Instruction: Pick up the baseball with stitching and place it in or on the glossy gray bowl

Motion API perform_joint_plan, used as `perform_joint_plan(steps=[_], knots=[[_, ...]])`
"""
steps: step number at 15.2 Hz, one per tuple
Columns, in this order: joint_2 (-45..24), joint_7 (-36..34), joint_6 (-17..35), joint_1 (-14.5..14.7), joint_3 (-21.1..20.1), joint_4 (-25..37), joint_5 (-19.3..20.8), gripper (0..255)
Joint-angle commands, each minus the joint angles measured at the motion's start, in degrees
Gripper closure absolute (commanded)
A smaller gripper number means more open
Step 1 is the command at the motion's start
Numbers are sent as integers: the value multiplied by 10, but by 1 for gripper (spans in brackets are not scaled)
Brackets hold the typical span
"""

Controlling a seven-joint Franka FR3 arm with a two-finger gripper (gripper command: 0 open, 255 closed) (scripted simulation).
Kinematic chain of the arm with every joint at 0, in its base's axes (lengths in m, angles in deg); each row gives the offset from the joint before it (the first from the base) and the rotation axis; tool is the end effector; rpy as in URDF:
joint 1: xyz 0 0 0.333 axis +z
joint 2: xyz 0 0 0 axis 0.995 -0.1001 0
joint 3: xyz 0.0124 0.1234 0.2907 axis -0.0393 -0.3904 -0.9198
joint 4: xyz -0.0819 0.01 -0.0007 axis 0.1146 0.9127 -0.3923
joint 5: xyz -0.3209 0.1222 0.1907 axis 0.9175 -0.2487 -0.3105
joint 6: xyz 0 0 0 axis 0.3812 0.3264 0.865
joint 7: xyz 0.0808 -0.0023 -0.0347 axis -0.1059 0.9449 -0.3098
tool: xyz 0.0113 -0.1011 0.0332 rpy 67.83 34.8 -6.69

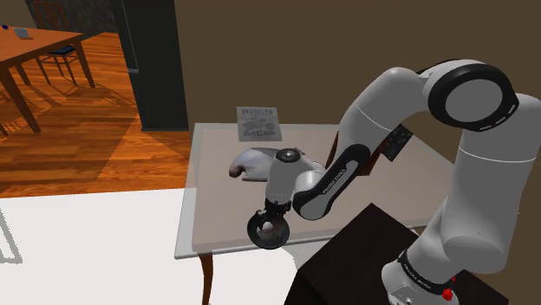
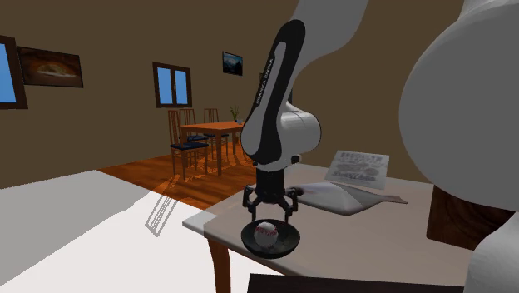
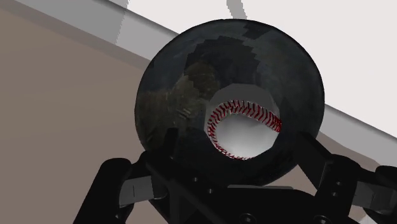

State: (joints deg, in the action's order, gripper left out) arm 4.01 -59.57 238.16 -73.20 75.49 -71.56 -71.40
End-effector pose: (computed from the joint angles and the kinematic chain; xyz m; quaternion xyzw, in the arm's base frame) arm 0.4265 0.2167 0.1707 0.9981 -0.0548 0.0271 0.0000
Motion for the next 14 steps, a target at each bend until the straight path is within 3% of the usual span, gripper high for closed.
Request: perform_joint_plan(steps=[1, 2, 6, 14], knots=[[0, 0, 0, 0, 0, 0, 0, 0], [0, 0, 0, 0, 0, 0, 0, 0], [83, 50, -63, -34, -49, -16, -68, 0], [83, 51, -63, -33, -48, -16, -68, 0]])
